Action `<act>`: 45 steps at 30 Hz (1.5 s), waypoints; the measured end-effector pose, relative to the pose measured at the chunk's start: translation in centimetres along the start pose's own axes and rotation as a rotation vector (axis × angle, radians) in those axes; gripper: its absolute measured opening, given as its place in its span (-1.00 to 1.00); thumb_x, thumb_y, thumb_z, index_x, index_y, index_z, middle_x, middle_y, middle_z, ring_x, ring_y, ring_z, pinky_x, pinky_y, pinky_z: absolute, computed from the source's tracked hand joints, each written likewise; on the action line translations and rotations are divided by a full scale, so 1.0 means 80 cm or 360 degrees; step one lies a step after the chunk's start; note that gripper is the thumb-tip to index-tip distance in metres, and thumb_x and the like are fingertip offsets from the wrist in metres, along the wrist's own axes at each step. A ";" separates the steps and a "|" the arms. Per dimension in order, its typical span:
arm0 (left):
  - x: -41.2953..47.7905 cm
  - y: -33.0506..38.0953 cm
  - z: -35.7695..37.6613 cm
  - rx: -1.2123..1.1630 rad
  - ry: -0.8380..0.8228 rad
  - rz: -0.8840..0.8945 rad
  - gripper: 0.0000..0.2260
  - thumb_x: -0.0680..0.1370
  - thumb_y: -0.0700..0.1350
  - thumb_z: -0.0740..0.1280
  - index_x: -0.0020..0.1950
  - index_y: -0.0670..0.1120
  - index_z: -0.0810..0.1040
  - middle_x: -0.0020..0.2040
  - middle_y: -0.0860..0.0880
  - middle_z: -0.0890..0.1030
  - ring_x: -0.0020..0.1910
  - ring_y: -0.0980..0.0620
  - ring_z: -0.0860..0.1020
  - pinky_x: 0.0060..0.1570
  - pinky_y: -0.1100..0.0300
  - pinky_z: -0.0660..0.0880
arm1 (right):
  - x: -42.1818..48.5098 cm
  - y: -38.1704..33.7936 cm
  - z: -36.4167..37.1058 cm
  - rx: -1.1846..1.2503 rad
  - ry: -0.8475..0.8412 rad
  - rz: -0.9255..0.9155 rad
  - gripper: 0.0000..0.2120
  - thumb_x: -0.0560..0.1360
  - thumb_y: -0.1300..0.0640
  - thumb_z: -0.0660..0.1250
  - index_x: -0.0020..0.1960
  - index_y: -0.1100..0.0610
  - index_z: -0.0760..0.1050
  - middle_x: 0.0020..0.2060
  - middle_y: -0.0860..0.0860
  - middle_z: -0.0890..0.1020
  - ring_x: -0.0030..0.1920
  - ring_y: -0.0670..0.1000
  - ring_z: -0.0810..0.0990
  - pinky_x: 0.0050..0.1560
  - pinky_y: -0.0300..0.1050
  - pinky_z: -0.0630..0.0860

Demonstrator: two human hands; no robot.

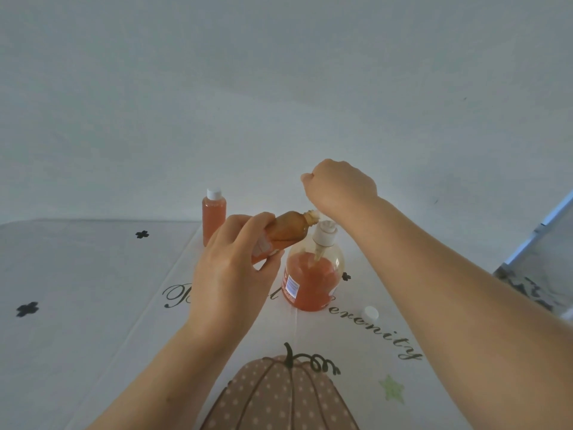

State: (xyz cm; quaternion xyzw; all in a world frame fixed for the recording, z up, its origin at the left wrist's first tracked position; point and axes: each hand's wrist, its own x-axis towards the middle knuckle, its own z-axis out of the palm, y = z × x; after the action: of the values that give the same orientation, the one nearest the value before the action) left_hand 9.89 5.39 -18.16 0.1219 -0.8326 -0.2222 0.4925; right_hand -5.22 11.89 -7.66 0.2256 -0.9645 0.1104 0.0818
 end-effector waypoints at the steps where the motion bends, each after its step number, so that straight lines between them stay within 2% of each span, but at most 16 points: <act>1: 0.000 0.000 0.000 -0.0005 0.0008 0.0000 -0.62 0.38 -0.18 0.53 0.17 -0.06 0.58 -0.03 0.05 0.57 -0.17 0.10 0.48 -0.25 0.28 0.38 | -0.001 0.000 -0.002 -0.0038 0.0008 -0.0022 -0.66 0.62 0.06 0.07 -0.31 0.11 0.34 -0.35 0.01 0.47 -0.38 0.02 0.42 -0.40 -0.19 0.24; 4: 0.001 -0.002 0.000 0.0006 0.0044 0.0003 -0.62 0.37 -0.19 0.54 0.15 -0.07 0.59 -0.05 0.04 0.60 -0.17 0.13 0.44 -0.19 0.37 0.31 | -0.001 -0.001 -0.001 -0.0075 0.0019 -0.0028 -0.67 0.61 0.07 0.07 -0.31 0.10 0.33 -0.35 0.01 0.47 -0.36 0.04 0.43 -0.40 -0.19 0.24; 13: 0.000 -0.003 0.000 0.0036 0.0009 0.0025 -0.62 0.36 -0.23 0.54 0.14 -0.09 0.59 -0.10 0.03 0.61 -0.18 0.03 0.51 -0.21 0.24 0.40 | -0.001 0.000 0.012 0.0015 -0.0034 0.0057 -0.68 0.60 0.11 0.06 -0.31 0.12 0.32 -0.36 0.02 0.45 -0.38 0.02 0.40 -0.39 -0.18 0.26; 17: -0.001 -0.004 0.001 0.0041 -0.0010 0.0014 -0.62 0.36 -0.22 0.54 0.15 -0.08 0.58 -0.07 0.04 0.62 -0.15 0.03 0.52 -0.17 0.27 0.38 | -0.004 0.000 0.011 0.0054 -0.0011 0.0062 -0.68 0.59 0.12 0.08 -0.32 0.12 0.32 -0.37 0.02 0.44 -0.39 0.02 0.39 -0.40 -0.18 0.25; 21: -0.001 -0.002 0.000 0.0051 -0.0002 0.0012 -0.61 0.37 -0.19 0.54 0.17 -0.08 0.58 -0.06 0.04 0.62 -0.14 0.05 0.52 -0.17 0.28 0.37 | -0.004 0.004 0.004 0.0128 -0.0028 0.0054 -0.71 0.58 0.10 0.06 -0.25 0.13 0.42 -0.35 0.01 0.49 -0.41 0.02 0.41 -0.40 -0.19 0.25; 26: 0.000 -0.001 0.000 0.0026 -0.0014 0.0020 -0.60 0.38 -0.18 0.54 0.19 -0.07 0.57 -0.05 0.06 0.62 -0.11 0.05 0.53 -0.13 0.28 0.40 | -0.002 0.002 -0.004 -0.0001 -0.0007 -0.0023 -0.66 0.59 0.07 0.07 -0.34 0.11 0.29 -0.40 0.00 0.42 -0.42 0.02 0.38 -0.41 -0.18 0.22; 33: 0.002 0.001 0.000 0.0048 0.0010 0.0006 -0.63 0.38 -0.16 0.53 0.17 -0.08 0.58 -0.07 0.06 0.61 -0.14 0.11 0.48 -0.16 0.31 0.36 | 0.002 -0.004 -0.001 -0.0014 -0.0094 0.0044 -0.76 0.52 0.16 0.14 -0.30 0.12 0.44 -0.37 0.02 0.51 -0.41 0.04 0.43 -0.40 -0.20 0.26; 36: 0.000 -0.003 0.001 0.0060 -0.0009 0.0014 -0.63 0.38 -0.18 0.53 0.16 -0.08 0.59 -0.06 0.05 0.62 -0.12 0.05 0.53 -0.13 0.30 0.37 | 0.003 -0.004 0.008 0.0019 -0.0167 0.0106 -0.79 0.49 0.20 0.15 -0.30 0.13 0.44 -0.37 0.02 0.51 -0.41 0.05 0.42 -0.39 -0.20 0.26; 41: -0.001 -0.007 0.003 0.0068 -0.0047 0.0001 -0.61 0.38 -0.19 0.53 0.18 -0.09 0.58 -0.04 0.05 0.63 -0.09 0.02 0.55 -0.07 0.34 0.34 | 0.001 -0.002 0.013 0.0046 -0.0112 0.0089 -0.77 0.54 0.17 0.13 -0.27 0.12 0.42 -0.33 0.03 0.51 -0.37 0.04 0.44 -0.40 -0.18 0.25; 45: -0.002 -0.004 0.001 0.0061 -0.0048 0.0024 -0.60 0.39 -0.17 0.53 0.21 -0.09 0.57 -0.02 0.05 0.63 -0.07 0.02 0.56 -0.07 0.29 0.39 | 0.003 0.002 0.009 0.0079 -0.0072 0.0071 -0.75 0.55 0.13 0.11 -0.24 0.13 0.46 -0.32 0.03 0.53 -0.37 0.04 0.46 -0.39 -0.18 0.26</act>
State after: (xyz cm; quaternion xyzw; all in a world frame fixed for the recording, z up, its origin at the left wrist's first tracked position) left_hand 9.85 5.18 -18.46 0.1217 -0.8449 -0.2044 0.4791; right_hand -5.57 11.79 -8.30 0.2085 -0.9679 0.1308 0.0518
